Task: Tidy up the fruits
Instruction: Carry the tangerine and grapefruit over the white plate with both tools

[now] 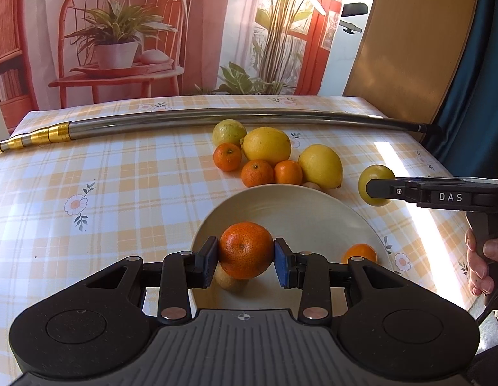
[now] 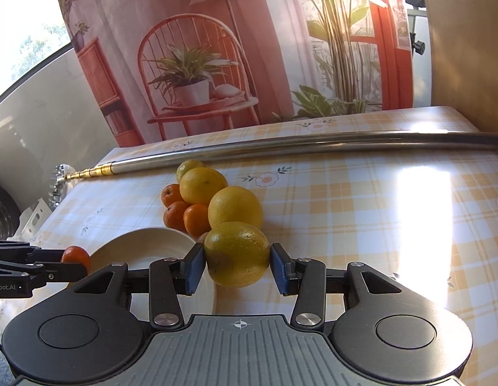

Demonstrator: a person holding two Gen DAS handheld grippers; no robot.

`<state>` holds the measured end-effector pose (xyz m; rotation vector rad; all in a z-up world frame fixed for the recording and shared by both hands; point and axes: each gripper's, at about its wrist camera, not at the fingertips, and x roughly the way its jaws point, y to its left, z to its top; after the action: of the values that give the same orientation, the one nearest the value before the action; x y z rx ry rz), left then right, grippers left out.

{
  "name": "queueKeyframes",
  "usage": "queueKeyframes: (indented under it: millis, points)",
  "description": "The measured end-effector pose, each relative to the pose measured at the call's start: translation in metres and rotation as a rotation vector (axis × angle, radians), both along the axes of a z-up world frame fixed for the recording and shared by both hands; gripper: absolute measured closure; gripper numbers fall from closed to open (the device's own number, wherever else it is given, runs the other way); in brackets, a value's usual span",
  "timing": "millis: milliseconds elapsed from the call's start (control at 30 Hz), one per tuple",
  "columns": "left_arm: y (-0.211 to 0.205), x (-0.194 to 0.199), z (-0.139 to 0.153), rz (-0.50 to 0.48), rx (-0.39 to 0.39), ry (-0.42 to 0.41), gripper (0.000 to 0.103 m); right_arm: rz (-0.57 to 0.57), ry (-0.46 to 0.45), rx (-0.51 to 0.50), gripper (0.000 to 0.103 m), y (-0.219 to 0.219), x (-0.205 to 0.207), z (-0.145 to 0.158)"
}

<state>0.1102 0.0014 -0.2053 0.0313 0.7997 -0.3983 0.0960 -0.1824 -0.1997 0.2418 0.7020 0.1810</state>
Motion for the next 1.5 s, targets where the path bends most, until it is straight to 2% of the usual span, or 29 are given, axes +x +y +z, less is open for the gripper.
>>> queueKeyframes:
  millis: [433, 1000, 1500]
  points:
    - [0.001, -0.017, -0.005, -0.004, 0.033, -0.005, 0.064, 0.05, -0.008, -0.029, 0.063, 0.027, -0.01, 0.004]
    - [-0.008, -0.019, -0.016, -0.027, 0.076, 0.021, 0.064, 0.128, 0.017, -0.076, 0.063, 0.054, -0.008, -0.005]
    - [-0.008, -0.018, -0.024, -0.011, 0.096, 0.036, 0.064, 0.144, 0.052, -0.097, 0.063, 0.058, -0.009, -0.013]
